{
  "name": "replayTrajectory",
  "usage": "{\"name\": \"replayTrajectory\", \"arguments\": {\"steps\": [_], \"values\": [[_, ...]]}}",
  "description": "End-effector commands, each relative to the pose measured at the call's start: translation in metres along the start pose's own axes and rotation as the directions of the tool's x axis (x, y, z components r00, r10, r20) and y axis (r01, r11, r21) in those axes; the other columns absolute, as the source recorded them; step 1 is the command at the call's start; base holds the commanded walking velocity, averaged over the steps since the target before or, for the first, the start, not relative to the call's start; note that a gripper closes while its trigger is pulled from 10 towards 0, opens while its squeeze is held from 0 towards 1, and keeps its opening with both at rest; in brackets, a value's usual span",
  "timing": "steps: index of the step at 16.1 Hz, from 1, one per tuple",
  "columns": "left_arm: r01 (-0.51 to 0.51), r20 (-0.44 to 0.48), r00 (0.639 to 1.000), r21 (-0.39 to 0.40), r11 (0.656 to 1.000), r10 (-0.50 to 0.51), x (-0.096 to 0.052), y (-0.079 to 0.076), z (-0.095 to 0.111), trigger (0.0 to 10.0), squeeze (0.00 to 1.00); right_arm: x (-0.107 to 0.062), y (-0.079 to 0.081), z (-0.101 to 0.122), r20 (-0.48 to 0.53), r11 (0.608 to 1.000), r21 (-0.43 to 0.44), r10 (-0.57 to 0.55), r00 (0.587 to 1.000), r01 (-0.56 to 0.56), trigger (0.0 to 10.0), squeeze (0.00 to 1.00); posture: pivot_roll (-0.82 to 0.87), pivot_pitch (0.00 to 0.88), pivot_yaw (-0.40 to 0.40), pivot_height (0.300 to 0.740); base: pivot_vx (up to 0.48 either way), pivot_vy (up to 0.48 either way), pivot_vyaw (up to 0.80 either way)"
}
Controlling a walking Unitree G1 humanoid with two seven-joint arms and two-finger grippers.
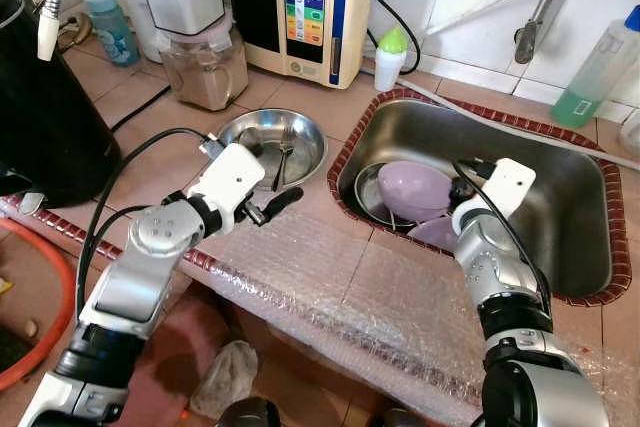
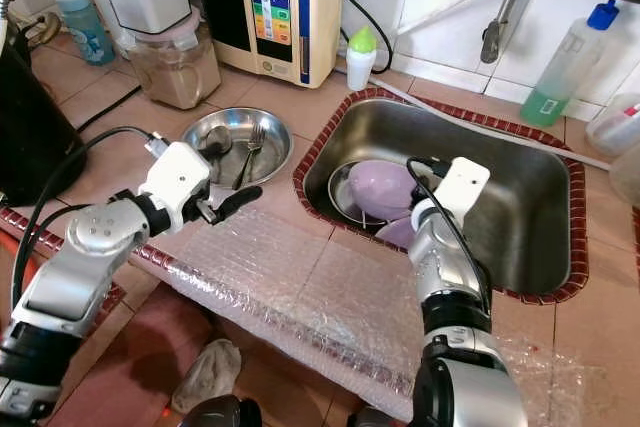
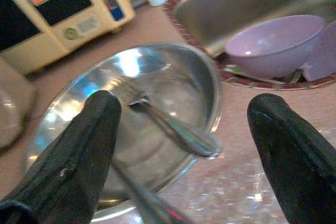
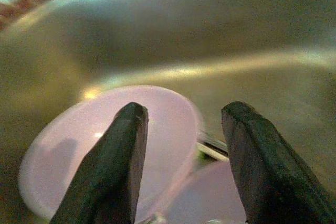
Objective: Kitchen organization
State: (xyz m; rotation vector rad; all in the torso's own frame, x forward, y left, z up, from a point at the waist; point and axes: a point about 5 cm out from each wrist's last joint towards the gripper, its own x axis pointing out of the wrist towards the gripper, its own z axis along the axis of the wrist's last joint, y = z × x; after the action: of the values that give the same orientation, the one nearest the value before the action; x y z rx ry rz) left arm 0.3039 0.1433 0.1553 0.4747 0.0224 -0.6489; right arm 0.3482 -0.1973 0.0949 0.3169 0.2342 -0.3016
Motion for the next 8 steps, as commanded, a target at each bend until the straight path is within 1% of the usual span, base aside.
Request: {"name": "replayTrajectory", "arguments": {"steps": [1, 2, 3, 4, 5, 6, 7, 8], "values": [[-0.058, 0.009, 0.998, 0.022, 0.998, 0.058, -0.002, 0.004, -0.001, 10.0, 1.00, -0.002, 0.010, 0.009, 0.041, 0.998, 0.007, 0.069, 0.997, -0.070, 10.0, 1.00, 0.00, 0.047, 0.015, 0.740, 0.000, 0.000, 0.00], [-0.076, 0.006, 0.997, 0.021, 0.997, 0.075, -0.002, 0.002, -0.003, 10.0, 1.00, -0.006, 0.016, 0.008, 0.042, 0.990, -0.015, 0.138, 0.990, -0.137, 10.0, 1.00, 0.00, 0.049, 0.012, 0.740, 0.000, 0.000, 0.00], [-0.068, 0.000, 0.998, 0.016, 0.998, 0.068, -0.001, -0.002, -0.006, 10.0, 1.00, -0.011, 0.022, 0.007, 0.047, 0.979, -0.035, 0.203, 0.978, -0.201, 10.0, 1.00, 0.00, 0.052, 0.011, 0.740, 0.000, 0.000, 0.00], [-0.068, -0.001, 0.998, 0.014, 0.998, 0.068, -0.001, -0.003, -0.006, 10.0, 1.00, -0.012, 0.022, 0.007, 0.049, 0.977, -0.038, 0.213, 0.976, -0.211, 10.0, 1.00, 0.00, 0.052, 0.011, 0.740, 0.000, 0.000, 0.00], [-0.058, -0.012, 0.998, 0.033, 0.998, 0.058, 0.001, -0.009, -0.011, 10.0, 1.00, -0.023, 0.035, 0.007, 0.066, 0.932, -0.098, 0.356, 0.932, -0.349, 10.0, 1.00, -0.01, 0.054, 0.011, 0.740, 0.000, 0.000, 0.00], [-0.053, -0.006, 0.999, 0.048, 0.997, 0.053, 0.004, -0.012, -0.012, 10.0, 1.00, -0.034, 0.047, 0.008, 0.067, 0.874, -0.141, 0.477, 0.876, -0.465, 10.0, 0.93, -0.01, 0.055, 0.013, 0.740, 0.000, 0.000, 0.00], [-0.049, -0.005, 0.999, 0.055, 0.997, 0.049, 0.005, -0.013, -0.013, 10.0, 1.00, -0.038, 0.051, 0.007, 0.059, 0.846, -0.165, 0.522, 0.851, -0.507, 10.0, 0.60, -0.01, 0.055, 0.013, 0.740, 0.000, 0.000, 0.00], [-0.048, -0.009, 0.999, 0.058, 0.997, 0.049, 0.007, -0.015, -0.014, 10.0, 1.00, -0.044, 0.055, 0.006, 0.035, 0.811, -0.199, 0.567, 0.823, -0.551, 10.0, 0.00, -0.02, 0.055, 0.015, 0.740, 0.000, 0.000, 0.00]]}}
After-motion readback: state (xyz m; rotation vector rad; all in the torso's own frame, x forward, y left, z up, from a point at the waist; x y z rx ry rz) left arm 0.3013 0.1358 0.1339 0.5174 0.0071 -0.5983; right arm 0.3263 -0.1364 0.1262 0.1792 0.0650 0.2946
